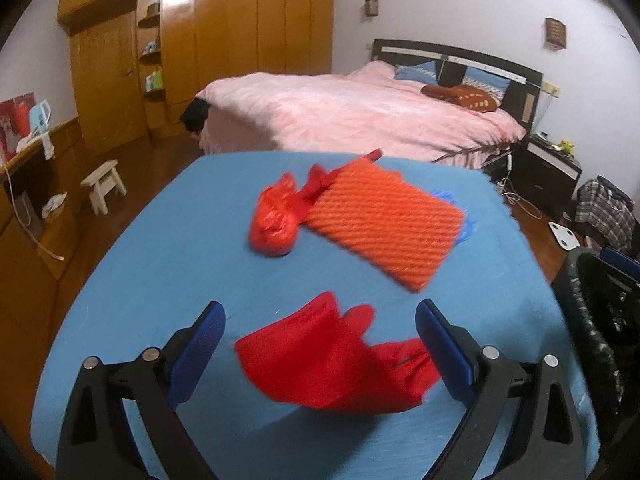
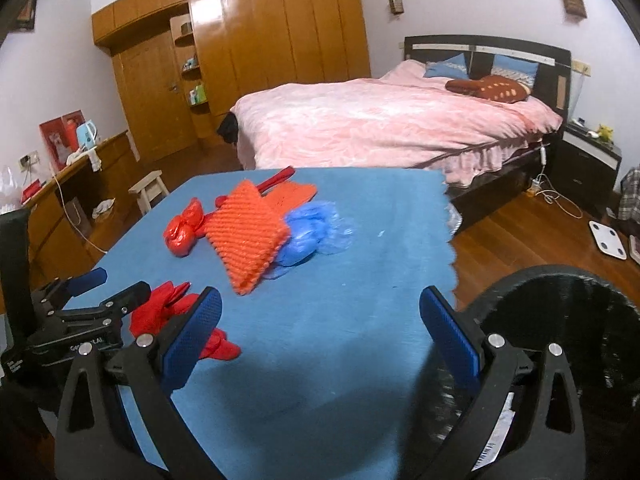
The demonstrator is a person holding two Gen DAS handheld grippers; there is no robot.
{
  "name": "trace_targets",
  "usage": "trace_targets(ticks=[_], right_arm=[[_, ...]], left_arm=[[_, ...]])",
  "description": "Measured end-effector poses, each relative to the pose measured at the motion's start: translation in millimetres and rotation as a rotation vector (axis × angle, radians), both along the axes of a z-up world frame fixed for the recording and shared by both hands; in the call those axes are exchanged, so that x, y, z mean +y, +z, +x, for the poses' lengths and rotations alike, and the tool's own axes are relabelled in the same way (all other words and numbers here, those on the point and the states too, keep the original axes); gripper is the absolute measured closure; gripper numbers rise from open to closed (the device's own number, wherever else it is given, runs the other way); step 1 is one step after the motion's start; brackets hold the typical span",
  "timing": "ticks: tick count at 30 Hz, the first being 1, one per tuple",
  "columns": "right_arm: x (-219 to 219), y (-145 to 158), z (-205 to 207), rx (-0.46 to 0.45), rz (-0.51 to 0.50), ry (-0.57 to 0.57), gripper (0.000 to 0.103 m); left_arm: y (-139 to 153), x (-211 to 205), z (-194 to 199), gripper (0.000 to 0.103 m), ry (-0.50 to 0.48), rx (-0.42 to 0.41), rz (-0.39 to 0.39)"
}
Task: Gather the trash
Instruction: 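Return to the table and grasp the red gloves with the left tool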
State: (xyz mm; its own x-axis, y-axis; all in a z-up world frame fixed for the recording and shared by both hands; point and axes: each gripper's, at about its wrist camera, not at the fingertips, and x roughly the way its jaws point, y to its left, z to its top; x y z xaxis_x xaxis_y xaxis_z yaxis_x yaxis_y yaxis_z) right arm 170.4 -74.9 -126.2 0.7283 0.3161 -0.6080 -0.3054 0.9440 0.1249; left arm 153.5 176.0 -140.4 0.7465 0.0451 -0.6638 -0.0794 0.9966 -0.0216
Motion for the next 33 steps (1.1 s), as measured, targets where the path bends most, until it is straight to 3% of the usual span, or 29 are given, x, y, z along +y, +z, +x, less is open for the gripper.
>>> trace_targets(ticks=[9, 17, 24, 29, 33], right_arm=[[22.9, -28.8, 16.6, 0.048, -0.033, 0.028, 0.006], [28.5, -36.0, 23.2, 0.056, -0.045, 0.038, 0.006], [27.4, -40.6, 24.4, 0.064, -0.046, 0.035, 0.006], [25.6, -45.0, 24.2, 0.074, -0.043, 0.030, 0.006], [24.4, -45.5, 24.3, 0.075, -0.042, 0.026, 0.006]], left_arm=[[-22.8, 15.5, 4.4, 0.009, 0.027, 0.064, -0.033], [-36.7, 13.9, 11.3, 0.009, 0.010, 0.113, -0.062], [-49.7, 3.9, 20.6, 0.017, -0.020, 0.185, -0.058], [-49.1, -3.6, 18.4, 0.036, -0.053, 0.184, -0.031], [-47.1, -5.8, 17.0, 0.065, -0.064, 0.169, -0.028]])
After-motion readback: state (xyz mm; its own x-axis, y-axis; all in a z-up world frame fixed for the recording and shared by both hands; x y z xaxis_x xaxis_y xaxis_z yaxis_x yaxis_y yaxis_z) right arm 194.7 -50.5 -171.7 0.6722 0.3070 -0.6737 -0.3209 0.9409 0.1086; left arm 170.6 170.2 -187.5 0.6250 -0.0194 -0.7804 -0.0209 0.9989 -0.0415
